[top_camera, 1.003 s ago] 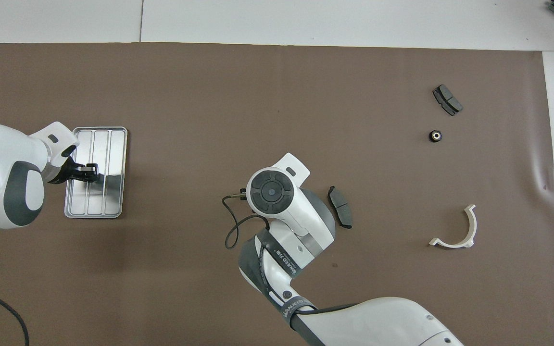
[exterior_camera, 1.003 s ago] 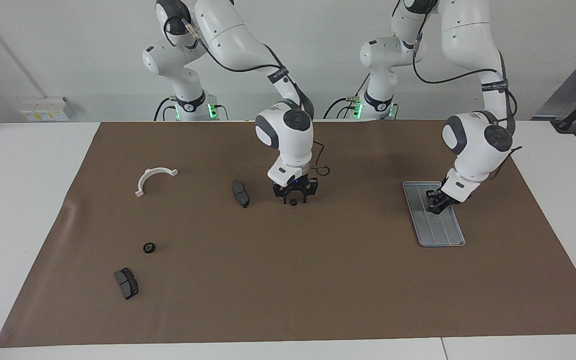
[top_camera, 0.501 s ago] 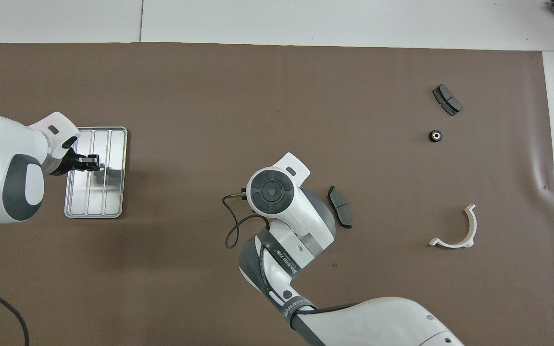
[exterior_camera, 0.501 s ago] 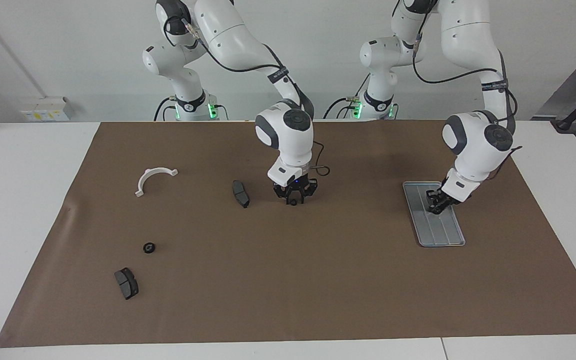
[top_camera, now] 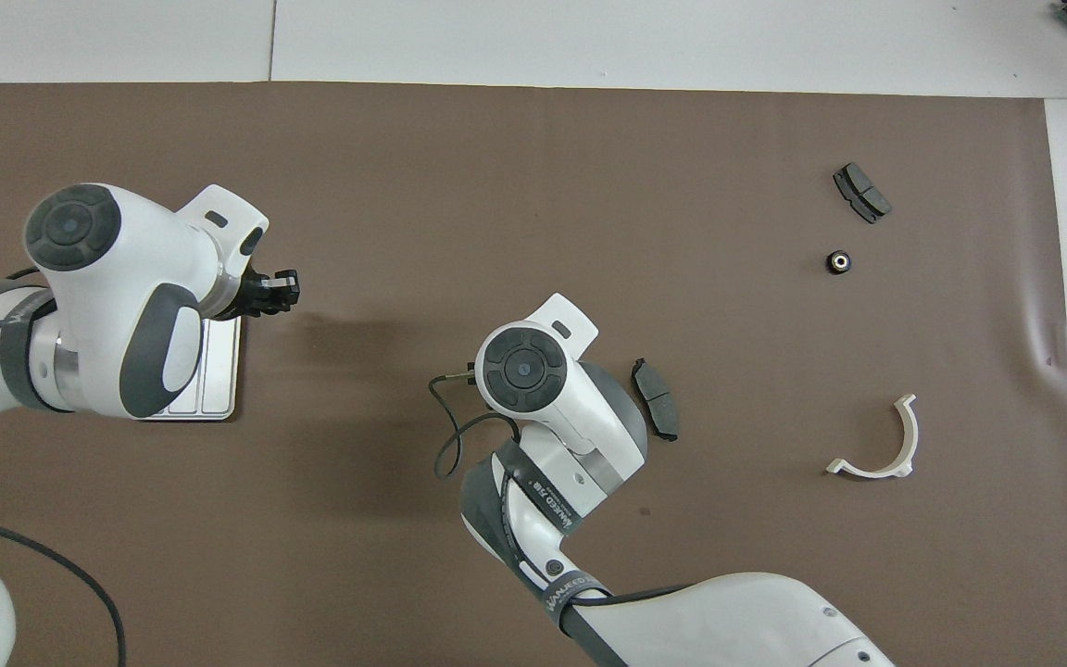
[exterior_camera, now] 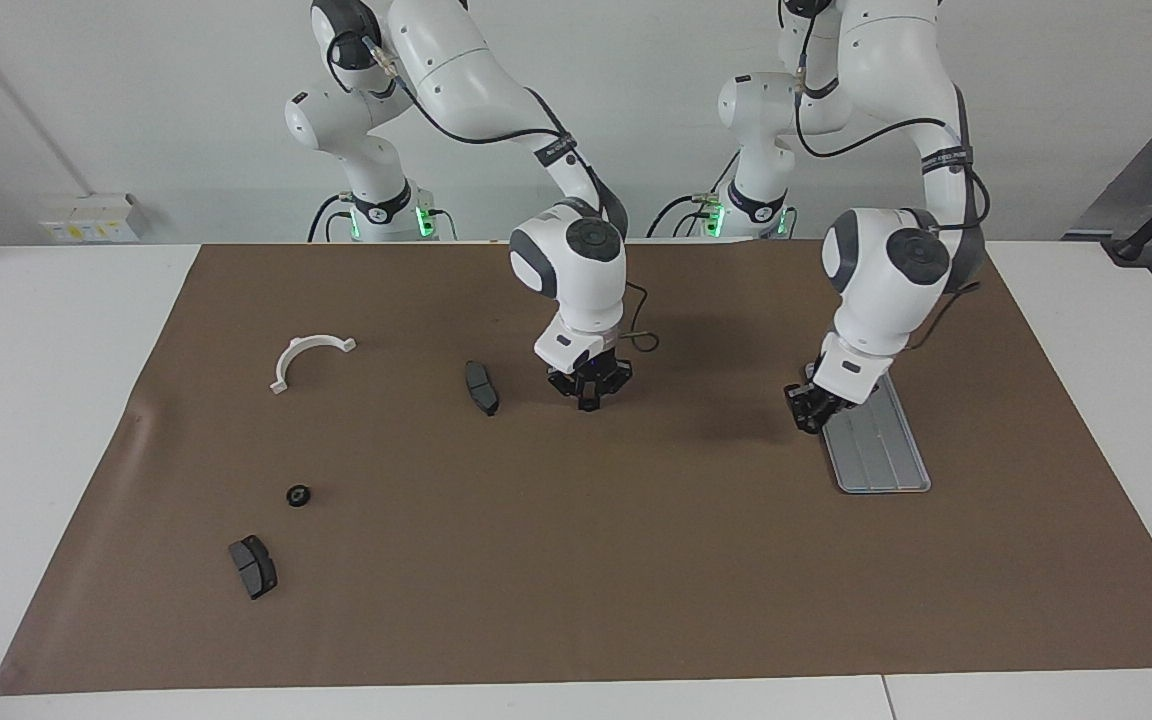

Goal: Place bearing gear from tray to pile

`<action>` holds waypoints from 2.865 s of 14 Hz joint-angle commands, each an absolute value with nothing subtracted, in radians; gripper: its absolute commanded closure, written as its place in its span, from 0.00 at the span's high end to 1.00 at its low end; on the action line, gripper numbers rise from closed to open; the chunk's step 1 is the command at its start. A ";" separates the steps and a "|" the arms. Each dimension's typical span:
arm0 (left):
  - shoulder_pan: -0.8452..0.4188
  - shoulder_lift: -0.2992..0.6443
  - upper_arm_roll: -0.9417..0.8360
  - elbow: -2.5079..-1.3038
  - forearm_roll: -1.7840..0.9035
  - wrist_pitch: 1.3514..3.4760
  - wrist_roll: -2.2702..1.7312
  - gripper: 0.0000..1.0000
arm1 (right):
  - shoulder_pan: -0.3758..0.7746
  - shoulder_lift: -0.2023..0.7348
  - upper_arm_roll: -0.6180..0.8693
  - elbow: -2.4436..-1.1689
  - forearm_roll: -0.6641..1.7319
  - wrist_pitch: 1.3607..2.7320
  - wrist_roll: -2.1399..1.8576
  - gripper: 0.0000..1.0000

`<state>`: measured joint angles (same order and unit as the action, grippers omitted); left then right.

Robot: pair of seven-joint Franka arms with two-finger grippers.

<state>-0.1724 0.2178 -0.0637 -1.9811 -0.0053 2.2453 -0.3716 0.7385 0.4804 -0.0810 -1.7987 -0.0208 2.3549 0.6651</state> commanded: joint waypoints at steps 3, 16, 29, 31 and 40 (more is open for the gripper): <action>-0.354 0.210 -0.048 -1.979 -0.012 2.230 -0.535 0.07 | 0.720 0.468 -0.081 -1.789 -0.029 2.313 0.660 0.00; -0.612 0.422 -0.048 -1.802 -0.006 2.347 -0.853 0.14 | 0.223 0.386 -0.083 -1.773 -0.009 2.324 0.110 0.00; -0.373 0.209 -0.048 -1.773 -0.011 2.019 -0.538 1.00 | 0.175 0.531 -0.078 -1.715 0.008 2.441 0.109 1.00; -0.277 0.172 -0.046 -1.773 -0.011 1.936 -0.381 1.00 | 0.184 0.522 -0.078 -1.715 0.008 2.431 0.113 1.00; -0.005 0.019 -0.041 -1.773 -0.011 1.848 0.014 1.00 | 0.448 0.396 -0.064 -1.700 0.008 2.226 0.435 1.00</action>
